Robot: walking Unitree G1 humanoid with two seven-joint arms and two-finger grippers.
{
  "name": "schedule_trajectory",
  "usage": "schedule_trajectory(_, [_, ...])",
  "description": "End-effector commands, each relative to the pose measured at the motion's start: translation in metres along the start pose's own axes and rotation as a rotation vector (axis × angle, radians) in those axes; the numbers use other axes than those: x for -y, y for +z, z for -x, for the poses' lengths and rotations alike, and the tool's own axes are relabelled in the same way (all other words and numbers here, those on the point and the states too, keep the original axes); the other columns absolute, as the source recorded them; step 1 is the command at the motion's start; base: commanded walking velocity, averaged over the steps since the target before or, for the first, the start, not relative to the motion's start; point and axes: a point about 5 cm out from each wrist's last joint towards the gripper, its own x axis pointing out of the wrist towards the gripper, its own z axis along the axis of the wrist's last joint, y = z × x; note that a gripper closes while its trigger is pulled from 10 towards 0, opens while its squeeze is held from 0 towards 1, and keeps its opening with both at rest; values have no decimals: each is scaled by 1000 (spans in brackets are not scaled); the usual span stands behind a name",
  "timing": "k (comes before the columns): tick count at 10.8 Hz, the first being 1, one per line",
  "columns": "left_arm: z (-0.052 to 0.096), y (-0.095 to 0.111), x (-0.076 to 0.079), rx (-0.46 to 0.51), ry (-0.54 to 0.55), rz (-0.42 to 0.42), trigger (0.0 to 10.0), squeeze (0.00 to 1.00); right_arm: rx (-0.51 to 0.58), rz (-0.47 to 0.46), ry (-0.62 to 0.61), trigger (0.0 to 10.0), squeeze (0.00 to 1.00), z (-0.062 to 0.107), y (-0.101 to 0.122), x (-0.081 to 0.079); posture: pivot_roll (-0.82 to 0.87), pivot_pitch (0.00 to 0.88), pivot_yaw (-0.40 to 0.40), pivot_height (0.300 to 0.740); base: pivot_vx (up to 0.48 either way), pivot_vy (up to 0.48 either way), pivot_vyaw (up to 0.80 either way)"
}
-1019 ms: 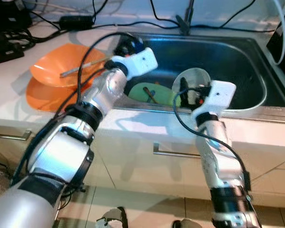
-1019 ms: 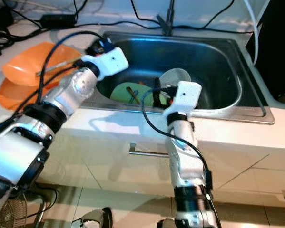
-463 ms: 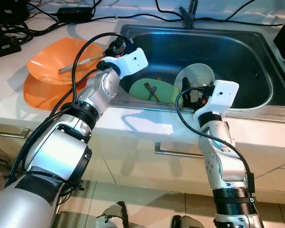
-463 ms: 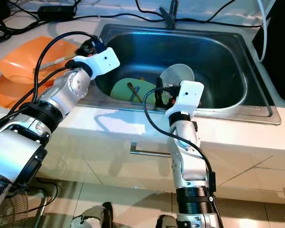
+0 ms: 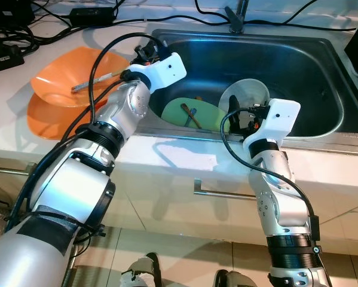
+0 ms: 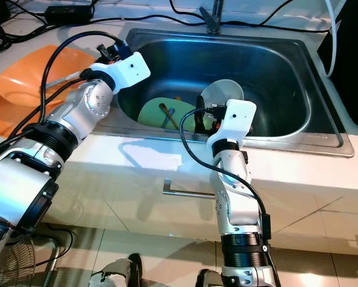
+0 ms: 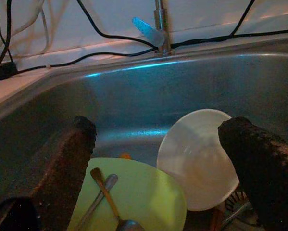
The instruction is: Kitchen organization
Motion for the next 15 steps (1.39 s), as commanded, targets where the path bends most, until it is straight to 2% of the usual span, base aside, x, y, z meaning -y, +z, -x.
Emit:
schedule_trajectory(1, [-2, 3, -8, 11, 27, -16, 0, 0, -24, -6, -12, 10000, 0, 0, -4, 1, -16, 190, 33, 740, 0, 0, 0])
schedule_trajectory(6, [-3, 11, -9, 42, 32, -10, 0, 0, -19, -7, -17, 10000, 0, -3, -4, 1, -6, 180, 39, 740, 0, 0, 0])
schedule_trajectory(8, [-5, 17, -19, 80, 76, -40, 0, 0, -14, -15, -12, 10000, 0, -5, -4, -1, 3, 171, 41, 740, 0, 0, 0])
schedule_trajectory(9, [-7, 27, -34, 138, 140, -84, 0, 0, -14, -19, -9, 10000, 0, -7, -5, -4, 8, 164, 45, 740, 0, 0, 0])
schedule_trajectory(10, [-6, 31, -40, 173, 186, -80, 0, 0, -14, -22, -10, 10000, 0, -8, -5, -4, 11, 160, 47, 740, 0, 0, 0])
schedule_trajectory(11, [-5, 48, -57, 273, 245, -26, 0, 0, -13, -24, -10, 10000, 0, -10, -6, -5, 17, 155, 49, 740, 0, 0, 0])
schedule_trajectory(12, [-3, 55, -62, 318, 267, 10, 353, 0, -13, -25, -10, 10000, 0, -10, -7, -5, 19, 152, 50, 740, 0, 0, 0])
schedule_trajectory(13, [5, 74, -75, 448, 318, 165, 10000, 0, -11, -26, -11, 10000, 0, -13, -7, -5, 25, 146, 48, 740, 0, 0, 0])
schedule_trajectory(14, [13, 84, -84, 558, 338, 368, 10000, 0, -6, -26, -7, 10000, 0, -16, -6, -6, 27, 141, 43, 740, 0, 0, 0])
schedule_trajectory(15, [18, 88, -89, 617, 343, 537, 10000, 0, -4, -25, -3, 10000, 0, -17, -6, -7, 28, 138, 42, 740, 0, 0, 0])
